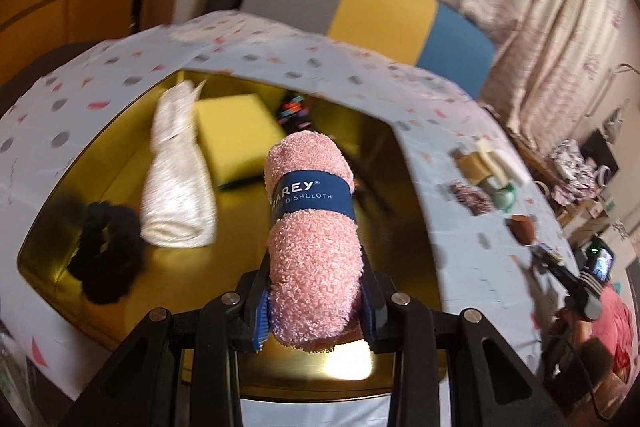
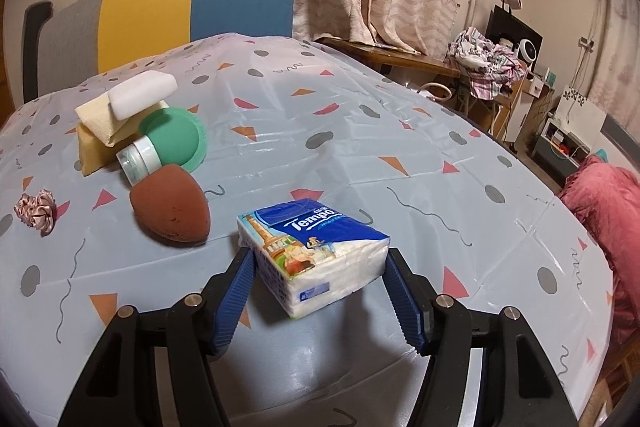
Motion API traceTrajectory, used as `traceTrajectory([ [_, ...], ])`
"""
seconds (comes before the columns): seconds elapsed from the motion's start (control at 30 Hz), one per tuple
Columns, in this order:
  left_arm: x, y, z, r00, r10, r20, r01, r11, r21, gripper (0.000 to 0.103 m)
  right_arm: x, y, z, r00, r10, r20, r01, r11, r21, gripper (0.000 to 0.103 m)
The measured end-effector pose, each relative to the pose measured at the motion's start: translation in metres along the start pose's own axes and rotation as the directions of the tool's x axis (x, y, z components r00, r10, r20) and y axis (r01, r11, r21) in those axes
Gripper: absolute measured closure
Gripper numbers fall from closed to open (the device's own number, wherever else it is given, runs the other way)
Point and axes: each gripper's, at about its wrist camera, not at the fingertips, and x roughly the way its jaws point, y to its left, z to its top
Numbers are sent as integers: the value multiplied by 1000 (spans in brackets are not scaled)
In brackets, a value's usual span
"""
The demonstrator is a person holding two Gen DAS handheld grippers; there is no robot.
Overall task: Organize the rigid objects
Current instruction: 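Carry the dishcloth over the gold tray and release it with the left tool, then carry the tissue pack to the tray and release it with the right tool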
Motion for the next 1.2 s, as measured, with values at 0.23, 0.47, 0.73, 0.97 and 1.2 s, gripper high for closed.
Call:
traceTrajectory([
  [0.23, 11, 18, -4, 998, 30, -56, -32, 999, -32, 61, -6, 7, -1, 1000, -1, 6, 1, 999, -37, 39],
  [0.47, -6, 18, -4, 998, 64, -9, -64, 997, -31, 46, -18, 6, -3, 999, 41, 4, -41, 999, -37, 40],
  [0.73, -22, 23, -6, 999, -8, 31, 9, 999, -33, 45, -45, 21, -9, 991, 132, 2, -132, 990, -46, 43],
  [0.97, -26, 19, -10, 997, -65, 34, 66, 997, -41, 45, -68, 32, -11, 974, 225, -13, -224, 974, 29, 44],
  [1.2, -35, 13, -11, 995, -76, 60, 77, 997, -12, 45, -91, 61, -21, 952, 306, -17, -306, 952, -5, 46],
])
